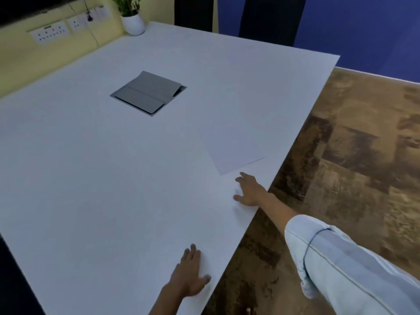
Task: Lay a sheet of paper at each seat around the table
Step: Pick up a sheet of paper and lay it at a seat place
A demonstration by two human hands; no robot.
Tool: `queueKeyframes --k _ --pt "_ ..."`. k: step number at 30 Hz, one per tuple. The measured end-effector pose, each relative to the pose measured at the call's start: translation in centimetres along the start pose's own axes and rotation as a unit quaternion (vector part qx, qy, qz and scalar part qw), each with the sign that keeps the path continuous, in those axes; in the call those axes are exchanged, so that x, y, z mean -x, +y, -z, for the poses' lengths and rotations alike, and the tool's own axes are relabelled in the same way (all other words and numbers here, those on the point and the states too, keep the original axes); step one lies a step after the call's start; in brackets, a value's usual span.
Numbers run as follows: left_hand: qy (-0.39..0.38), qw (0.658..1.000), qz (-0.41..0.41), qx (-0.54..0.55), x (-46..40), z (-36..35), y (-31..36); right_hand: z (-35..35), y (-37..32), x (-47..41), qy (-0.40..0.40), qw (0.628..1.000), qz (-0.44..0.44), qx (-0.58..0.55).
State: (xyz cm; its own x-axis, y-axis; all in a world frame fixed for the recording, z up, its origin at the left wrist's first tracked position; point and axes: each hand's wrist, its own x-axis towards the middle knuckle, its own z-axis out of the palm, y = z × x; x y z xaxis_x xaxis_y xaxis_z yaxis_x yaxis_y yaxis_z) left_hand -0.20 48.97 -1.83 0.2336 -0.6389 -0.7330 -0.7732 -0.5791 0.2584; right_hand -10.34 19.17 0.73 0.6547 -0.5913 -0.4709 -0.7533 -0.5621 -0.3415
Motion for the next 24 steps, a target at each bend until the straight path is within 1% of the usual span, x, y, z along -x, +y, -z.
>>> queueKeyframes --k 2,4,7,9,11,13,15,17,18,20,22,24 --pt "0.008 1.0 0.005 -0.002 -0.2 -0.4 -0.1 0.6 -0.6 -2.4 -0.016 0.999 0.012 0.025" --pt "0.015 1.0 0.01 0.0 -0.4 -0.8 -0.2 0.6 -1.2 -4.2 -0.048 0.997 0.017 0.055" --pt "0.025 1.0 0.014 0.011 -0.6 -1.1 -0.3 -0.7 -1.6 -5.0 -0.07 0.993 0.021 0.097" --pt "0.037 0.998 0.018 0.04 -0.3 -1.3 -0.3 -2.3 -2.0 -3.9 -0.068 0.99 0.034 0.122" --pt "0.071 0.991 0.031 0.111 0.0 -1.2 0.0 -4.5 -2.5 -1.7 -0.057 0.989 0.048 0.128" --pt "0.138 0.964 0.072 0.216 0.1 -0.7 0.7 -6.6 -2.9 1.5 -0.04 0.987 0.068 0.137" --pt "0.22 0.911 0.128 0.324 0.0 0.2 1.2 -9.1 -3.2 4.9 -0.015 0.987 0.095 0.131" --pt "0.256 0.855 0.175 0.415 -0.2 1.2 1.6 -11.7 -3.3 8.1 -0.002 0.987 0.128 0.097" --pt "0.261 0.838 0.19 0.44 -0.5 1.4 1.9 -12.8 -3.3 9.3 -0.007 0.986 0.145 0.086" --pt "0.266 0.822 0.207 0.459 -1.0 1.5 2.5 -14.7 -3.2 11.3 -0.019 0.978 0.179 0.103" --pt "0.263 0.822 0.205 0.462 -1.2 1.3 3.3 -16.1 -3.3 12.8 -0.014 0.97 0.208 0.125" --pt "0.254 0.826 0.201 0.461 -1.0 0.7 3.7 -17.0 -3.3 13.5 0.015 0.964 0.233 0.126"
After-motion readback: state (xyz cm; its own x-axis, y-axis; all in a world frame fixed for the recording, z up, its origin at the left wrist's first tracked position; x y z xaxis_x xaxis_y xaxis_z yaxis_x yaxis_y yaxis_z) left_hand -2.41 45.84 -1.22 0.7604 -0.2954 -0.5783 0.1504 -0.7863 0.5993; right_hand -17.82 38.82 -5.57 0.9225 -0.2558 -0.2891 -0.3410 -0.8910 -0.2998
